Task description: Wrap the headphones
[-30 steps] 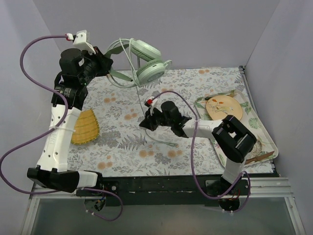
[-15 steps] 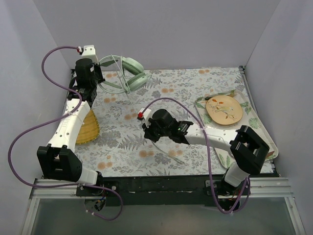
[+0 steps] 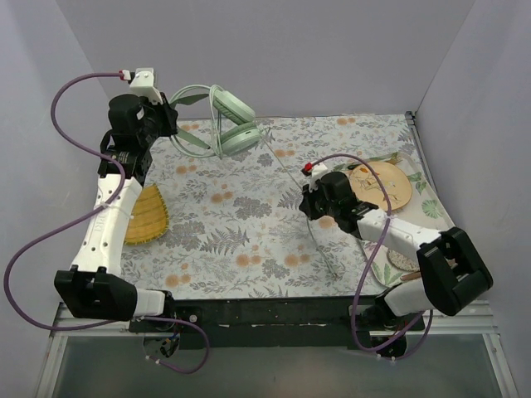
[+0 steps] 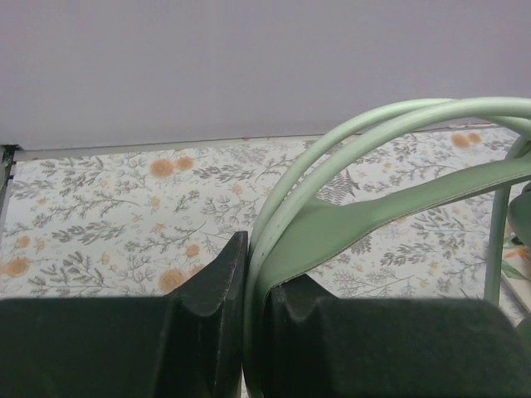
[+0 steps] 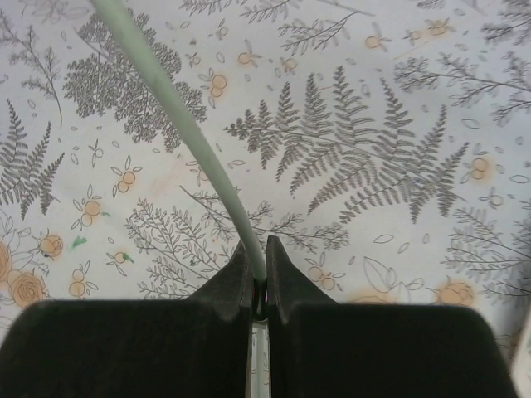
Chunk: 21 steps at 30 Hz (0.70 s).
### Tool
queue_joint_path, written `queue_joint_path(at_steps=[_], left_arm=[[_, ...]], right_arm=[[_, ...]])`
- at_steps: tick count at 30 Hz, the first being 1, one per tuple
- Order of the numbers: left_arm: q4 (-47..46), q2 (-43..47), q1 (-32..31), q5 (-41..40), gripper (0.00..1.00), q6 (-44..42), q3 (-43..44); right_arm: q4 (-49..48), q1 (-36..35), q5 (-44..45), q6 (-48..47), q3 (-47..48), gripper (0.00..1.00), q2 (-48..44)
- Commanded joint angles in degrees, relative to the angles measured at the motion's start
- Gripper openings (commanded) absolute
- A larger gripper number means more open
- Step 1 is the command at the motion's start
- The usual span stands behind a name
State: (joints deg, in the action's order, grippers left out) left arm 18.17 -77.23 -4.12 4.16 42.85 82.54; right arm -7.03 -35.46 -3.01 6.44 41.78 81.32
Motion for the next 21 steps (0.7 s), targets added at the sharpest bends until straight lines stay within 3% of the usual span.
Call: queue_joint_path(at_steps=[1, 5, 11, 14, 21], left_arm=[[-2.36, 4.81, 0.6, 5.15, 0.0, 2.59, 2.54], [0.09, 4.11, 0.95, 10.4, 0.0, 5.39, 4.11], [1.61, 1.3, 3.15, 24.57, 0.0, 21.55, 9.21], [-1.03, 1.03, 3.33, 21.18, 0.0, 26.57, 9.04], [-1.74, -0.37, 4.03, 5.43, 0.0, 26.15, 6.41]], right_arm=[[-3.17, 2.5, 1.33, 0.33, -0.3, 0.01, -4.41], [-3.08, 3.65, -0.15, -0.9, 1.11, 0.01, -3.89], [-3.69, 2.69, -6.74, 0.5, 2.6, 0.01, 1.11], [-4.06, -2.93, -5.44, -0.1, 4.97, 0.01, 3.57], [4.82, -18.4, 0.81, -5.2, 16.48, 0.01, 10.96]])
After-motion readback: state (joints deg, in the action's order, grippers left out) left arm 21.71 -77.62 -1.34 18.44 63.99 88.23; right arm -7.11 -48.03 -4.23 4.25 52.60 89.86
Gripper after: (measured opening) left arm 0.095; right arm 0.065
